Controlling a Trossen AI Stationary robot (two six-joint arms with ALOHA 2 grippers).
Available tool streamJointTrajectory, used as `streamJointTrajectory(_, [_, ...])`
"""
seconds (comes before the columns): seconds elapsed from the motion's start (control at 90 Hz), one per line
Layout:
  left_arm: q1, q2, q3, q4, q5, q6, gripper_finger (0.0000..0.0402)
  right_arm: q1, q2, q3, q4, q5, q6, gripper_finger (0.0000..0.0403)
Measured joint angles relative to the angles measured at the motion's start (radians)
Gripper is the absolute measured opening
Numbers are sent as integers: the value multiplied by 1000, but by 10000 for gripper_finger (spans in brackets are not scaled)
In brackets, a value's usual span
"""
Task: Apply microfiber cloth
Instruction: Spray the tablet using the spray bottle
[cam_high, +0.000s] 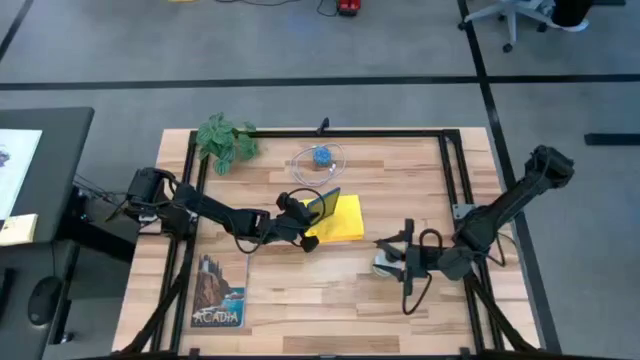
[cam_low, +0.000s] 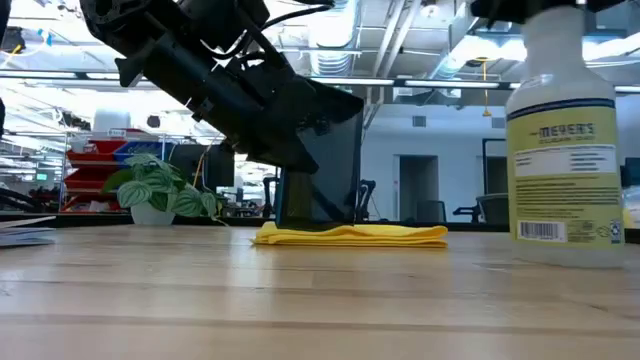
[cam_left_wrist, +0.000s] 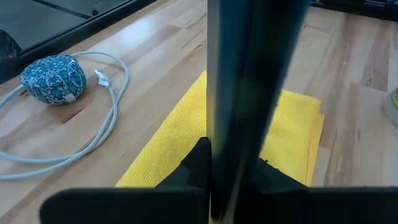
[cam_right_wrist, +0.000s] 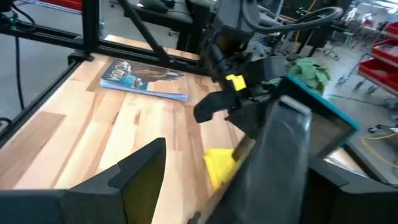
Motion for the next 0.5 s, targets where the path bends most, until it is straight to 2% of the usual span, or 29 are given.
streamJointTrajectory(0.267, [0, 0, 0, 0, 0, -1, 9, 3, -85, 0, -252, 3, 215, 249])
streamJointTrajectory(0.5, [0, 0, 0, 0, 0, -3, 9, 3, -149, 0, -295, 5, 262, 249])
